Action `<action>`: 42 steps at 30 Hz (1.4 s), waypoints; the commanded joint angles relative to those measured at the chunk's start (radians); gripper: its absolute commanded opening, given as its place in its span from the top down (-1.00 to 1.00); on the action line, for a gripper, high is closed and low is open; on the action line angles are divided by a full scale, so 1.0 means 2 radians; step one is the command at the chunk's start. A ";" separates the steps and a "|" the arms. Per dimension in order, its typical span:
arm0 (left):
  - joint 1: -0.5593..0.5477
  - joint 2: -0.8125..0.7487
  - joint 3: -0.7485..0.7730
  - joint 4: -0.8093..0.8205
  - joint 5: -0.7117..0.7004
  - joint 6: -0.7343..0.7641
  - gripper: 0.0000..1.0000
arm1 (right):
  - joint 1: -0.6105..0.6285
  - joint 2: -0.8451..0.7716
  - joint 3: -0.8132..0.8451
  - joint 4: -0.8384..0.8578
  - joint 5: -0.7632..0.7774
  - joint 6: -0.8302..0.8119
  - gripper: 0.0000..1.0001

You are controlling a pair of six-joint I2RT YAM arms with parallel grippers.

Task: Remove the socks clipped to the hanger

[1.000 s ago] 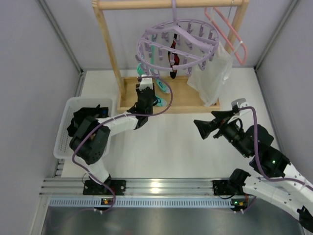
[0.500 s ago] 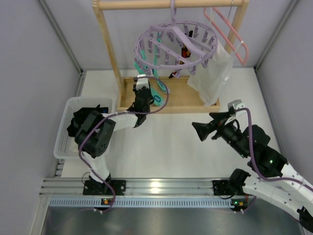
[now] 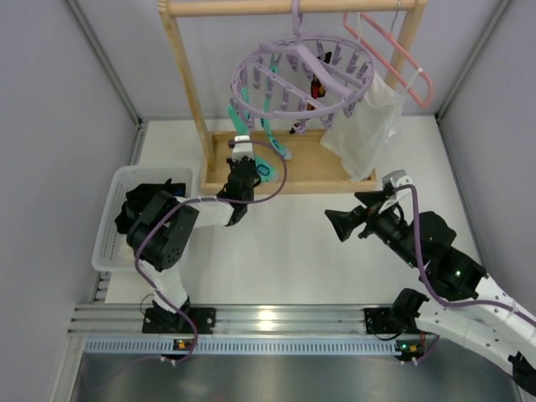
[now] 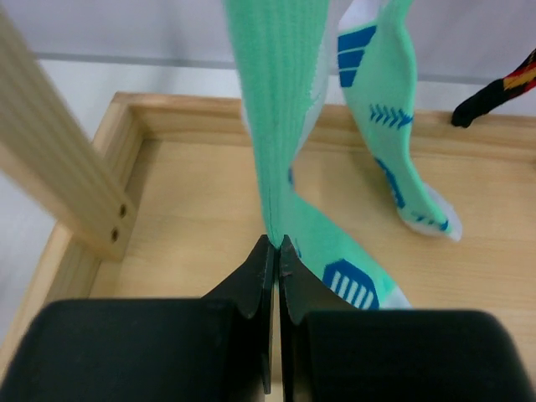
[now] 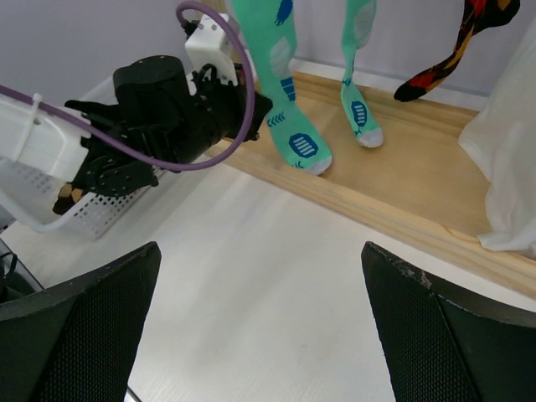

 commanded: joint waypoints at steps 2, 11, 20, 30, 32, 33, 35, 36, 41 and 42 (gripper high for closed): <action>-0.026 -0.123 -0.063 0.020 -0.040 -0.031 1.00 | -0.005 0.004 0.005 0.052 -0.018 0.012 -0.99; -0.161 -0.291 -0.131 -0.060 -0.089 -0.025 1.00 | -0.006 -0.031 0.018 0.050 -0.018 0.045 -0.99; -0.347 -0.267 -0.090 -0.070 -0.215 0.091 1.00 | -0.006 0.001 0.118 -0.028 0.030 0.035 -0.99; -0.435 -0.089 0.063 -0.069 -0.290 0.208 1.00 | -0.006 0.166 0.358 -0.188 0.074 -0.024 -0.98; -0.441 -0.053 0.102 -0.069 -0.301 0.228 1.00 | -0.006 0.203 0.419 -0.230 0.065 -0.033 -0.94; -0.442 -0.043 0.116 -0.069 -0.314 0.250 1.00 | -0.005 0.241 0.441 -0.247 0.061 -0.039 -0.89; -0.444 -0.012 0.148 -0.069 -0.326 0.273 1.00 | -0.005 0.281 0.507 -0.291 0.050 -0.050 -0.85; -0.444 -0.004 0.155 -0.069 -0.330 0.293 1.00 | -0.005 0.320 0.527 -0.303 0.048 -0.057 -0.77; -0.445 0.020 0.178 -0.068 -0.324 0.319 1.00 | -0.004 0.393 0.600 -0.325 0.071 -0.076 -0.61; -0.445 0.021 0.181 -0.068 -0.323 0.321 1.00 | -0.004 0.405 0.601 -0.321 0.084 -0.078 -0.57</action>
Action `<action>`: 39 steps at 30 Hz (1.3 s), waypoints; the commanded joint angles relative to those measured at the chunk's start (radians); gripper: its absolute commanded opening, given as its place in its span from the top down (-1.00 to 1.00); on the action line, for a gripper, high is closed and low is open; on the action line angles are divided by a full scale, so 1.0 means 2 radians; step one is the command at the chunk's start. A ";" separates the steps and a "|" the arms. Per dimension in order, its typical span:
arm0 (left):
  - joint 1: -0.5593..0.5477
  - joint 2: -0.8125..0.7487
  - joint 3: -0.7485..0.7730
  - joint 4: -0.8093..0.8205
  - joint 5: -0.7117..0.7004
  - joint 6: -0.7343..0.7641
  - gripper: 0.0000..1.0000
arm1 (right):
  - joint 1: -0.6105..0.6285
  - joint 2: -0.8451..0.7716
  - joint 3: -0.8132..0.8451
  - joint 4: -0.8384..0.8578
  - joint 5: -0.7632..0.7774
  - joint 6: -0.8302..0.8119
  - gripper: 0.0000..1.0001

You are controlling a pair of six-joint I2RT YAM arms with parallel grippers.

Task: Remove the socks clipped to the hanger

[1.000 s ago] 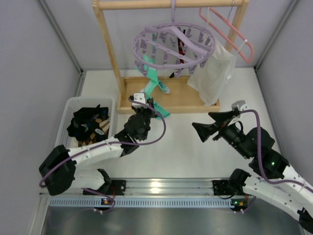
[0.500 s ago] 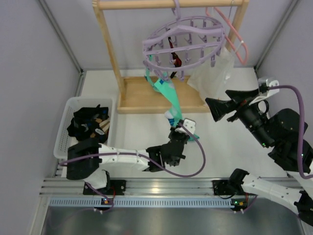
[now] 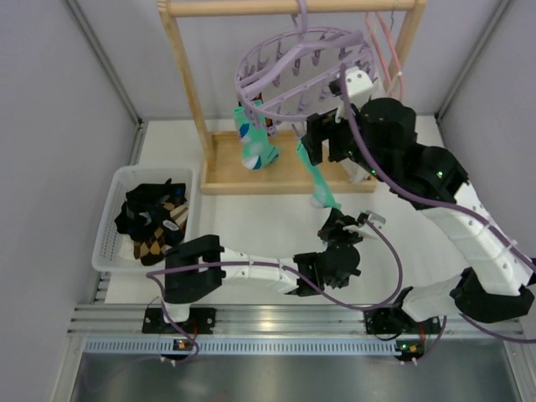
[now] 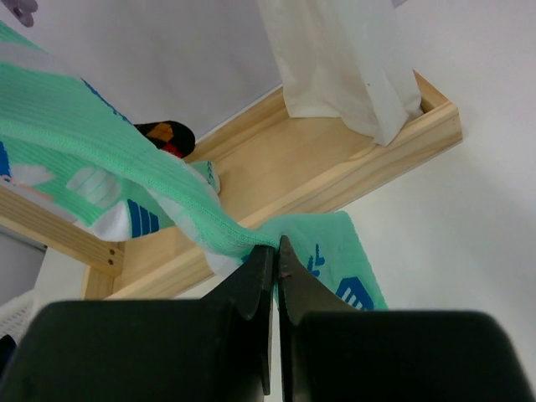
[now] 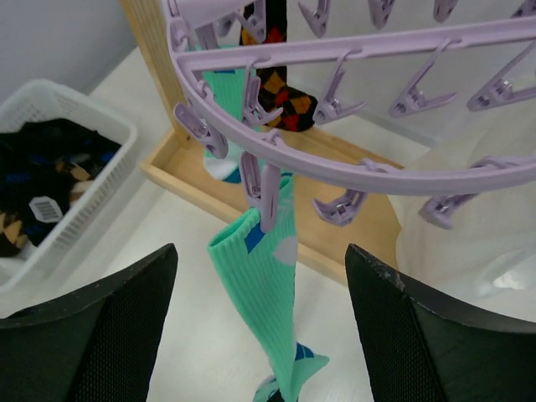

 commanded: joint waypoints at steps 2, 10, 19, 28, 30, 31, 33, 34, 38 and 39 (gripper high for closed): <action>-0.002 0.007 0.030 0.017 -0.008 0.038 1.00 | -0.001 0.030 0.031 -0.043 0.027 -0.027 -0.53; -0.003 0.050 0.076 0.017 -0.012 0.071 1.00 | 0.018 0.078 0.042 -0.013 0.068 -0.035 -0.45; -0.011 0.076 0.109 0.017 -0.010 0.089 1.00 | 0.026 0.119 0.038 0.019 0.158 -0.035 -0.48; -0.014 0.075 0.115 0.017 -0.005 0.093 1.00 | 0.034 0.141 0.031 0.062 0.206 -0.045 -0.30; -0.014 0.071 0.112 0.017 -0.005 0.093 1.00 | 0.034 0.147 0.030 0.071 0.219 -0.065 -0.26; -0.014 0.070 0.112 0.017 -0.004 0.092 1.00 | 0.033 0.149 0.030 0.074 0.224 -0.069 -0.24; -0.015 0.068 0.109 0.017 -0.004 0.089 1.00 | 0.033 0.154 0.029 0.082 0.233 -0.075 -0.18; -0.015 0.067 0.109 0.018 -0.004 0.088 1.00 | 0.033 0.156 0.029 0.084 0.233 -0.076 -0.18; -0.016 0.063 0.108 0.017 -0.002 0.086 1.00 | 0.032 0.166 0.028 0.089 0.233 -0.079 -0.04; -0.016 0.062 0.107 0.017 -0.002 0.085 1.00 | 0.032 0.165 0.026 0.090 0.234 -0.079 -0.01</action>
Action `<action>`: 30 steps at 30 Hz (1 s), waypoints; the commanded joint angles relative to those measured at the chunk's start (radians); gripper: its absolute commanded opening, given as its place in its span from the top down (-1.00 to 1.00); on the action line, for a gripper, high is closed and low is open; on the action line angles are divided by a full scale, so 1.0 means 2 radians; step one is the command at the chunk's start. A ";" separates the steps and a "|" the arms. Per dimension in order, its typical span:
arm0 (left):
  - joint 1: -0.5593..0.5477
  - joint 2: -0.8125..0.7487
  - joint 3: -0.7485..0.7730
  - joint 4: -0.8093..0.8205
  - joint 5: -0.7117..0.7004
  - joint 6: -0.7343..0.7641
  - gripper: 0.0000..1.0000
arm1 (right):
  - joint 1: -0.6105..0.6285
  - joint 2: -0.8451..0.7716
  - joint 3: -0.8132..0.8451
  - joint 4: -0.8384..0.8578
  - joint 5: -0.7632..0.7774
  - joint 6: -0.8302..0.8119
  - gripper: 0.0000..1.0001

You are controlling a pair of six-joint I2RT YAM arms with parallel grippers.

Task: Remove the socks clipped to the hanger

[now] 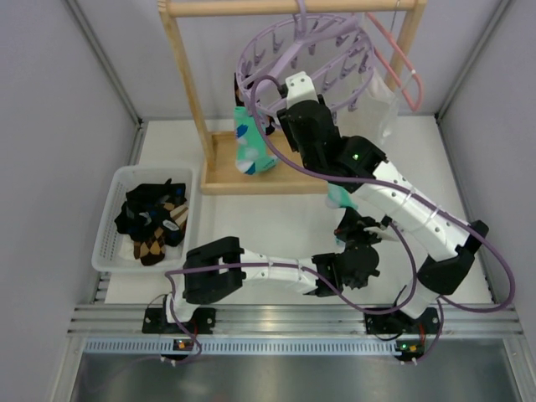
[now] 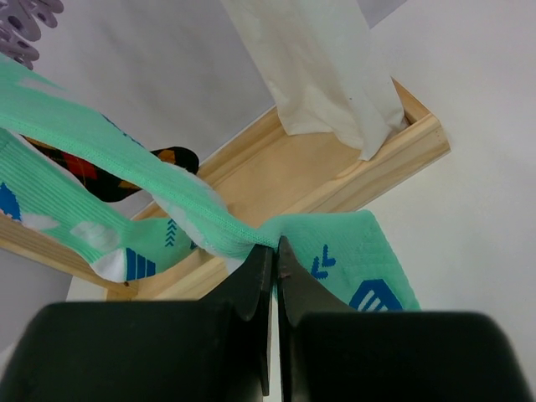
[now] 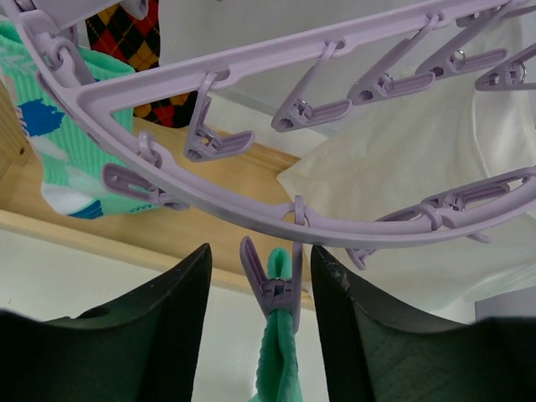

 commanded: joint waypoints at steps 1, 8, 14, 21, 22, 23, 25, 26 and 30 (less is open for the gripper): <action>-0.009 -0.015 0.008 0.017 0.005 0.003 1.00 | 0.003 0.007 0.004 0.049 0.019 -0.011 0.06; -0.009 -0.021 -0.004 0.018 0.005 -0.007 1.00 | 0.003 0.000 -0.019 0.070 0.033 -0.011 0.19; -0.009 -0.026 -0.008 0.018 0.008 -0.010 1.00 | 0.003 -0.008 -0.040 0.074 0.032 -0.007 0.22; -0.009 -0.030 -0.009 0.017 0.008 -0.010 1.00 | 0.003 -0.021 -0.058 0.097 0.034 -0.007 0.44; -0.009 -0.030 -0.011 0.017 0.008 -0.013 1.00 | 0.003 -0.021 -0.057 0.102 0.034 -0.008 0.54; -0.009 -0.031 -0.011 0.017 0.007 -0.013 1.00 | 0.003 -0.021 -0.057 0.106 0.036 -0.009 0.66; -0.009 -0.031 -0.016 0.017 0.006 -0.020 1.00 | 0.003 -0.025 -0.058 0.111 0.037 -0.011 0.77; -0.009 -0.033 -0.024 0.017 0.007 -0.022 1.00 | 0.003 -0.025 -0.059 0.115 0.036 -0.011 0.82; -0.007 -0.048 -0.062 0.017 0.008 -0.061 1.00 | 0.000 -0.036 -0.072 0.126 0.025 -0.003 0.90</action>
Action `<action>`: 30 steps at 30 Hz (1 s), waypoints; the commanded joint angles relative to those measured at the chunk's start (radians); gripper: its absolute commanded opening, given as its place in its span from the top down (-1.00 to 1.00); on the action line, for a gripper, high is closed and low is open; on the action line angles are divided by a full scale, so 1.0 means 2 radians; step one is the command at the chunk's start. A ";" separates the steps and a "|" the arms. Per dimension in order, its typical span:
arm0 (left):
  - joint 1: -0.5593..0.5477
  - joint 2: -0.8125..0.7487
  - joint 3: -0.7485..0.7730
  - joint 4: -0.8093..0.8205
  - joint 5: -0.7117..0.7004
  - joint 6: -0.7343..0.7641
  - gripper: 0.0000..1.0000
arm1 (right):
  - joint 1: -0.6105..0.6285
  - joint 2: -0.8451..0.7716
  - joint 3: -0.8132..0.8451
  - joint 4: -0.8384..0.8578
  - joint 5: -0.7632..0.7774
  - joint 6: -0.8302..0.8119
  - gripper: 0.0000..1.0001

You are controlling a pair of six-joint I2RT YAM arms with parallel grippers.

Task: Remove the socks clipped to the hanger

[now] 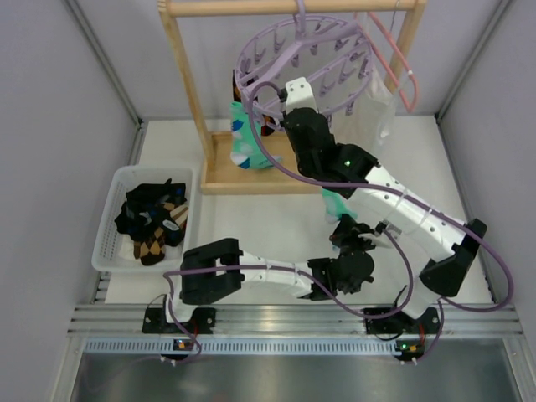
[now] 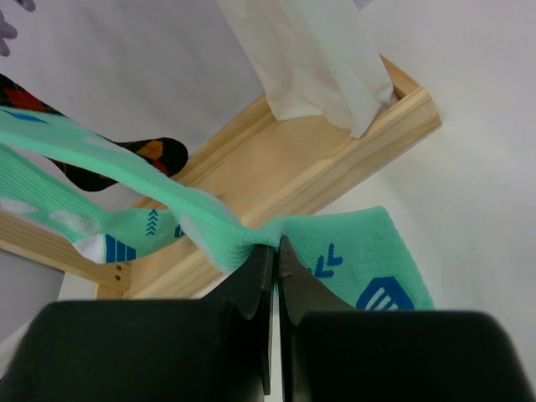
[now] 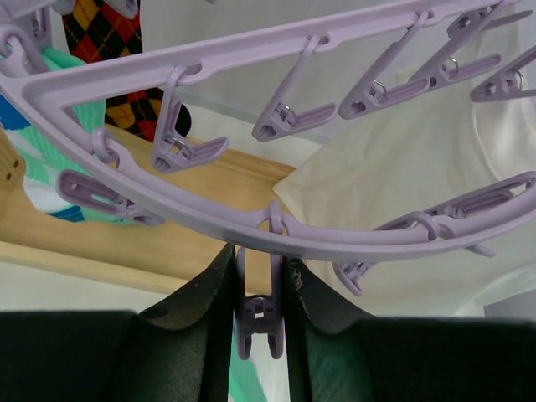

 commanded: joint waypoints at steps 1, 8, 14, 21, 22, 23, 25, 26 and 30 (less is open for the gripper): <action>-0.002 -0.048 -0.047 0.017 0.001 -0.044 1.00 | 0.000 -0.034 -0.013 0.044 -0.010 0.006 0.90; 0.023 -0.142 -0.142 0.014 -0.036 -0.095 1.00 | -0.023 -0.061 -0.044 0.041 -0.057 0.029 0.75; 0.058 -0.270 -0.208 -0.016 -0.052 -0.104 1.00 | -0.049 -0.108 -0.081 0.050 -0.112 0.061 0.04; 0.119 -0.364 -0.214 -0.097 -0.071 -0.121 1.00 | -0.070 -0.178 -0.129 0.055 -0.170 0.090 -0.43; 0.125 -0.380 -0.212 -0.134 -0.070 -0.132 1.00 | -0.070 -0.198 -0.137 0.057 -0.175 0.092 -0.62; 0.140 -0.388 -0.201 -0.169 -0.066 -0.148 1.00 | -0.070 -0.208 -0.153 0.062 -0.181 0.097 -0.70; 0.160 -0.404 -0.172 -0.335 -0.027 -0.245 1.00 | -0.070 -0.238 -0.168 0.063 -0.183 0.099 -0.79; 0.192 -0.407 -0.155 -0.383 -0.001 -0.289 1.00 | -0.070 -0.248 -0.182 0.063 -0.184 0.101 -0.81; 0.256 -0.427 -0.099 -0.467 0.045 -0.343 1.00 | -0.070 -0.301 -0.224 0.078 -0.181 0.104 -0.91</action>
